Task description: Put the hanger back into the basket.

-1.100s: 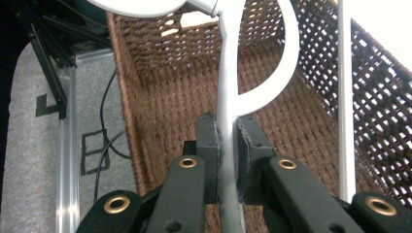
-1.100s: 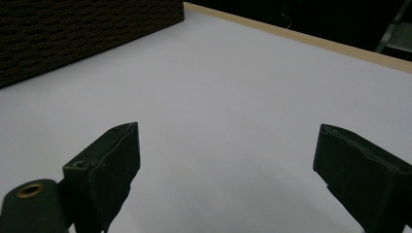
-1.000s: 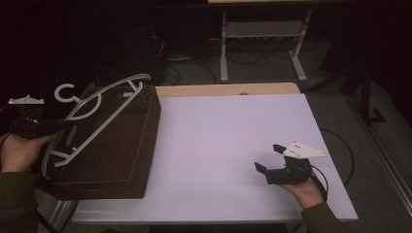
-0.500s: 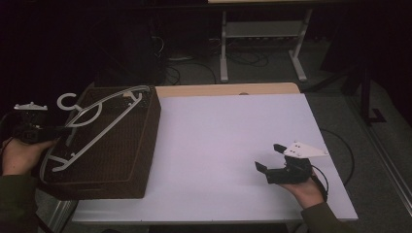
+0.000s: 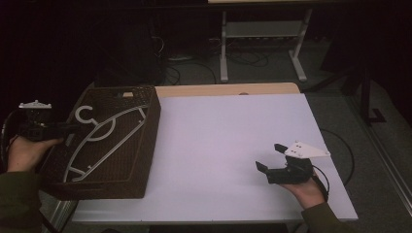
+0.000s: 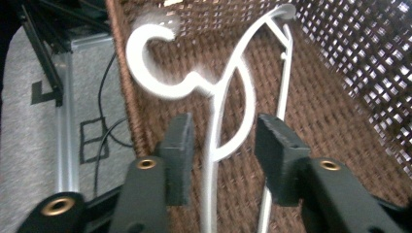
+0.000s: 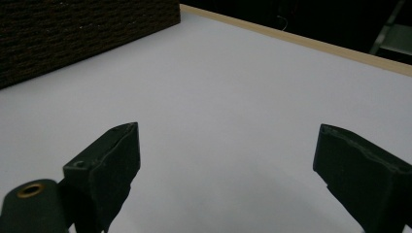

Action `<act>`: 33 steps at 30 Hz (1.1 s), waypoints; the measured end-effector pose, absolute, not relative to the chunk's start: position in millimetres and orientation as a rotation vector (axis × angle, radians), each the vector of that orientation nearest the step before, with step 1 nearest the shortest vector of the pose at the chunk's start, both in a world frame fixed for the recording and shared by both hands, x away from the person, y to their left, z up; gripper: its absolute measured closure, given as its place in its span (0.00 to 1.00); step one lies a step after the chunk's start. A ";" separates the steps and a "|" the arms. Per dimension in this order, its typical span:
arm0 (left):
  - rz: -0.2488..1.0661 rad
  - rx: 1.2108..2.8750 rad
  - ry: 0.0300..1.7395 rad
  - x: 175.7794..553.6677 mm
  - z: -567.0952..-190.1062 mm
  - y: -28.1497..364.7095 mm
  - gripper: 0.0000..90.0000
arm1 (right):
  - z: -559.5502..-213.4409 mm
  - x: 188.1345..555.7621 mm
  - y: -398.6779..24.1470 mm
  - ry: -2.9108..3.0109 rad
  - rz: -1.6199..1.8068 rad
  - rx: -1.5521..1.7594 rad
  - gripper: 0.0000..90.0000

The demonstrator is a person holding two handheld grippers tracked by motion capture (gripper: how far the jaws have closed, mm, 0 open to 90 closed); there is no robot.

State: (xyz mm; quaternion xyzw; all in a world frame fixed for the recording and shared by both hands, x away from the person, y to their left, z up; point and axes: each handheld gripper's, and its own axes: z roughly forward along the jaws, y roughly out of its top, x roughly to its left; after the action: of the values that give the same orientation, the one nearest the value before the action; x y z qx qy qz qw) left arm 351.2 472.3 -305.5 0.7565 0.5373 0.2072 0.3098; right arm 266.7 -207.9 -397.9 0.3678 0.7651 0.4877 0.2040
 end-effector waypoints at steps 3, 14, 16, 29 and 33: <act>0.551 1.969 1.411 350.8 -303.4 470.2 0.50 | -398.2 267.3 -208.5 2.135 1.355 1.013 0.10; 0.556 1.851 1.316 344.4 -282.1 447.0 0.29 | -396.6 265.8 -208.4 2.136 1.360 1.022 0.10; 0.557 1.835 1.298 342.4 -277.7 442.0 0.27 | -396.6 266.3 -209.3 2.135 1.360 1.020 0.10; 0.543 1.783 1.165 327.8 -260.4 397.0 0.15 | -388.8 268.7 -215.0 2.099 1.396 1.025 0.10; 0.538 1.781 1.112 325.2 -259.3 376.8 0.15 | -385.7 270.0 -215.8 2.087 1.416 1.031 0.10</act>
State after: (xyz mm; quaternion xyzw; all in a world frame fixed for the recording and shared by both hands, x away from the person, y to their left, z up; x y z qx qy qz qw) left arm 325.2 376.8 -259.3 0.7262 0.4535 0.2194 0.4678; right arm 270.0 -215.8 -385.7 0.3703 0.7494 0.5085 0.2068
